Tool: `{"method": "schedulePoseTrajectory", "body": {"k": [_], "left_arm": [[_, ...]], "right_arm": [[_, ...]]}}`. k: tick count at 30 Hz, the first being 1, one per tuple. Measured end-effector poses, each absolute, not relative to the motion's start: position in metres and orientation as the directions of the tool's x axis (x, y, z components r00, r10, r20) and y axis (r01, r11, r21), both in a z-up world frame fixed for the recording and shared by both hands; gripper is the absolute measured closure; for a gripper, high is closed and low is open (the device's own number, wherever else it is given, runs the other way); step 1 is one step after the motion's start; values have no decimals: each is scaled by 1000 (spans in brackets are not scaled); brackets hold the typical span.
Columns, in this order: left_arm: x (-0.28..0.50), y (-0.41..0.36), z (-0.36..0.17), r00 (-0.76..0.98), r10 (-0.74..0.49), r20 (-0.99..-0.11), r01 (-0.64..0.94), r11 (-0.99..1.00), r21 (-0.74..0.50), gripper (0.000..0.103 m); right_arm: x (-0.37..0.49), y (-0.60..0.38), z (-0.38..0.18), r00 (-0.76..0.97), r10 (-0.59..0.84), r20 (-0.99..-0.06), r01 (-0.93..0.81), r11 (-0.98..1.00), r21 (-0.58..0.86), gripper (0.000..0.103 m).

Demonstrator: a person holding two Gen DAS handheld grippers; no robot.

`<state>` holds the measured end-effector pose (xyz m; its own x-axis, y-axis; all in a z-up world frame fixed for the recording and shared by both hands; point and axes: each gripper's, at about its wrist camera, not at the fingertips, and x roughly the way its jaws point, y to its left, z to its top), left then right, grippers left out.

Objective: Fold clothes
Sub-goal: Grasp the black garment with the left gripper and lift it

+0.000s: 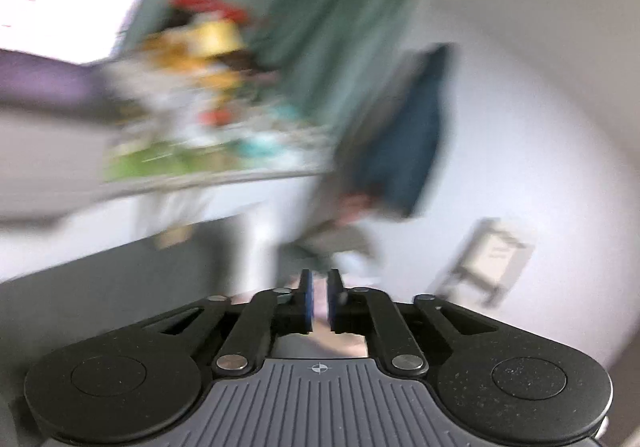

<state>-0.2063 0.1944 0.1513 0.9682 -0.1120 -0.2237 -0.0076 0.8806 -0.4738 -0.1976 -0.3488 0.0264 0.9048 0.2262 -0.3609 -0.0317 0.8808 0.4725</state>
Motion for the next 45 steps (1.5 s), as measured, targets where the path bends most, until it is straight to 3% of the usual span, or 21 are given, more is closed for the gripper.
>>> {"method": "schedulePoseTrajectory", "body": {"k": [3,8,11,12,13,15,19,21,26,32,35,36,37,38,40,45], "left_arm": [[-163,131,182,942,-290,-170,176,855,-487,99],[-139,73,188,880,-413,-235,286,855,-432,92],[-141,85,163,866,-337,-368,184,902,-391,55],[-144,99,149,872,-273,-405,113,920,-377,28],[-152,113,135,886,-189,-422,28,932,-360,13],[-165,142,107,875,-37,-483,-128,944,-305,10],[-188,198,51,747,232,-623,-389,912,-127,10],[-188,216,24,673,294,-679,-442,896,-51,10],[-183,202,-15,720,250,-647,-342,940,-17,10],[-170,177,-40,744,270,-611,-188,962,195,12],[-152,176,-47,727,317,-609,-182,944,274,39],[-146,177,-53,710,333,-620,-171,936,307,55],[-141,178,-53,715,334,-614,-179,937,301,70],[-137,179,-53,720,335,-607,-187,937,295,76],[-129,182,-53,730,338,-594,-203,937,283,98],[-121,191,-5,838,262,-479,-250,964,90,98]], "right_arm": [[-201,-369,25,914,188,-358,16,868,496,0],[-203,-397,13,909,167,-382,83,825,559,0],[-198,-406,8,905,177,-387,105,789,606,0],[-196,-407,7,905,182,-384,106,779,618,0],[-193,-407,6,905,187,-382,106,771,628,0],[-189,-407,6,904,195,-380,101,767,633,0],[-189,-397,10,900,209,-383,70,798,599,0],[-189,-392,12,897,211,-388,59,813,579,0],[-191,-382,13,887,198,-418,70,836,544,0],[-193,-366,17,884,185,-430,41,884,465,0],[-190,-356,15,873,194,-448,23,900,435,0],[-189,-353,14,869,196,-454,19,904,428,0],[-189,-351,13,866,198,-459,15,907,421,0],[-189,-349,13,863,200,-464,11,911,413,0],[-189,-346,13,860,201,-469,1,918,396,0],[-187,-346,10,862,191,-470,3,924,382,0]]}}
